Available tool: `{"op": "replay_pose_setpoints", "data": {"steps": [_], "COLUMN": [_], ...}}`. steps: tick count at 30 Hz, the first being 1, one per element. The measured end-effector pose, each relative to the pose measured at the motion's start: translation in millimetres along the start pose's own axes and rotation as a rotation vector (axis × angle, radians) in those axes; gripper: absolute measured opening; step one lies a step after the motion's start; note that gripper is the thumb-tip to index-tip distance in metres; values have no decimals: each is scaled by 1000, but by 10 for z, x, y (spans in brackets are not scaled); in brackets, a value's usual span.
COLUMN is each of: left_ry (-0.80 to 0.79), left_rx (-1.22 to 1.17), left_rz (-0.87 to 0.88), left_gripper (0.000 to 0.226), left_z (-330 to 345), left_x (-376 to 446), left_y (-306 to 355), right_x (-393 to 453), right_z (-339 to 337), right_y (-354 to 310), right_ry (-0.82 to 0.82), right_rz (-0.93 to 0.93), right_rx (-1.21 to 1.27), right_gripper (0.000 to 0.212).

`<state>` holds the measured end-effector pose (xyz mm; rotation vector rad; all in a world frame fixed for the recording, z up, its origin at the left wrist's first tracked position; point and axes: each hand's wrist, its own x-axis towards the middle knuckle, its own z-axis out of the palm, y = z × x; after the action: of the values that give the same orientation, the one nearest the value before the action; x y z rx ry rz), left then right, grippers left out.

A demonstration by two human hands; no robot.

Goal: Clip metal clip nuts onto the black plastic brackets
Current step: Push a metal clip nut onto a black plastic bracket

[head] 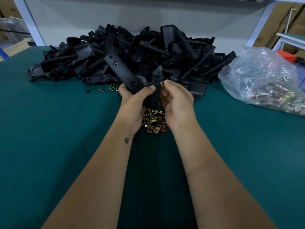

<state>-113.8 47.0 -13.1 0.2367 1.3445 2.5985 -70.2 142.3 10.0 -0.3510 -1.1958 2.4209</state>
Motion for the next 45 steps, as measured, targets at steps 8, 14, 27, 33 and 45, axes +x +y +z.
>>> {"op": "replay_pose_setpoints", "data": {"steps": [8,14,27,33,45], "left_ry": [-13,-59,-121,-74,25], "left_rx": [63,147,262,324,335], "left_rz": [-9,44,130,146,265], "left_gripper": [55,72,74,66,68], "left_z": [-1,-10,-82,-76,-54], "left_x": [-5,1,15,29,-1], "left_y": [-16,-15,-58,-103,-41], "right_x": [14,27,-3,-30,-20], "right_z": [-22,-27,-24,51,79], "right_y": [7,2,14,54,158], "right_ry": [10,-2,-30,23,116], "right_rz": [53,63,22,-4,-280], "right_rx": [79,41,85,25,-492], "right_gripper": [12,11,22,25,16]}}
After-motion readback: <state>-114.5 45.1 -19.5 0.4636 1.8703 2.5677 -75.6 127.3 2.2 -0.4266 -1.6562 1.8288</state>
